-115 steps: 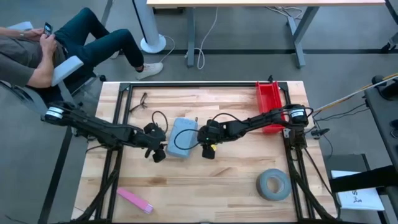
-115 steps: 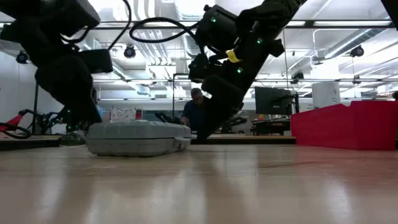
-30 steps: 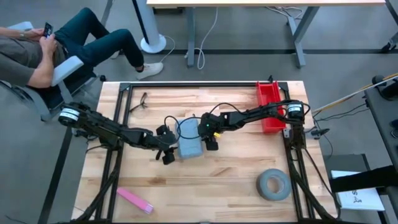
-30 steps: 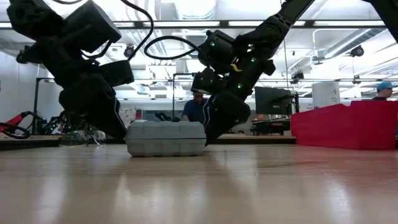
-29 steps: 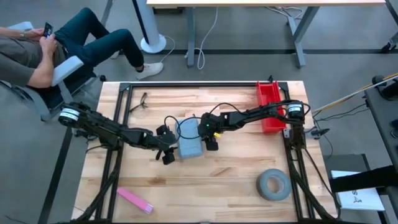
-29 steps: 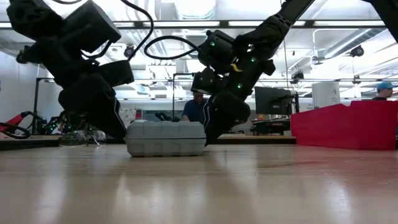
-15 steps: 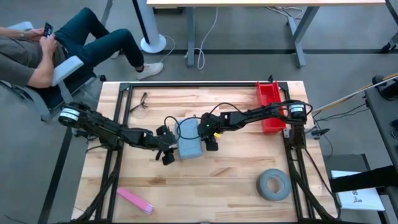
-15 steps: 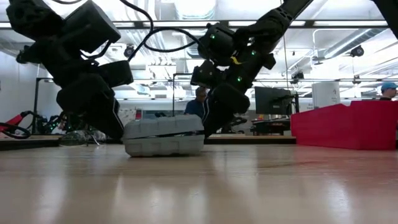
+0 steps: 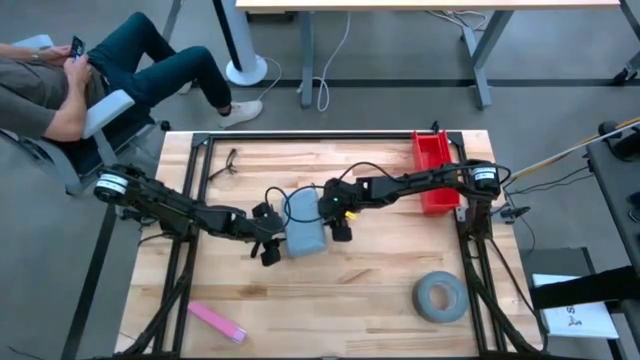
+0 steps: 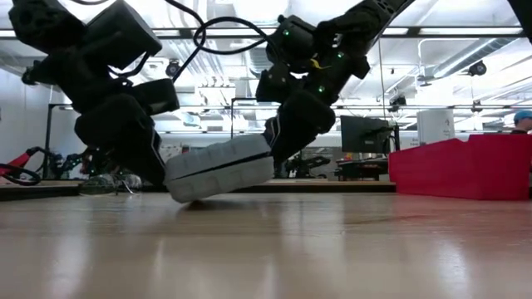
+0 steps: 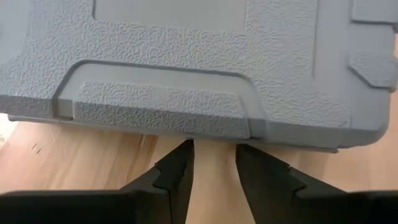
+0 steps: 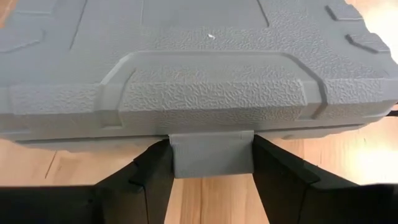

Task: Prefit tool cases
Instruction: Open the gray pre-fit tool case

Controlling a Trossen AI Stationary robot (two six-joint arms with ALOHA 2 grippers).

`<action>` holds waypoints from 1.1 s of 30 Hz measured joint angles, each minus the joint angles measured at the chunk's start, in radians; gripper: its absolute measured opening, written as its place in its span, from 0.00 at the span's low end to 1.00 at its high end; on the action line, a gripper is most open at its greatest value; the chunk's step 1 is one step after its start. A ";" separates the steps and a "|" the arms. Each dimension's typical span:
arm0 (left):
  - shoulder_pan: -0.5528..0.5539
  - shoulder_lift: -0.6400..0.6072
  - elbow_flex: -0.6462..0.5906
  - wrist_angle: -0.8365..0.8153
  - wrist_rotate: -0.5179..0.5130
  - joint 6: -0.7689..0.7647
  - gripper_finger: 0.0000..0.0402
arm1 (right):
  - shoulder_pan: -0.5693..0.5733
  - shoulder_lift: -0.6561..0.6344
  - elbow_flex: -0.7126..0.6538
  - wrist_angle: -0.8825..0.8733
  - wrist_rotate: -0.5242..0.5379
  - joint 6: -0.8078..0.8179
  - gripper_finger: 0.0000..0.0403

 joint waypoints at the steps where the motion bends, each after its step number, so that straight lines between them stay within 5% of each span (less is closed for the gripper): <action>1: 0.000 0.000 0.002 0.000 0.000 0.003 0.32 | 0.000 0.000 -0.003 0.000 0.000 0.002 0.44; 33: 0.000 -0.001 0.035 -0.008 0.020 0.043 0.34 | 0.013 -0.048 -0.043 0.017 -0.001 0.051 0.46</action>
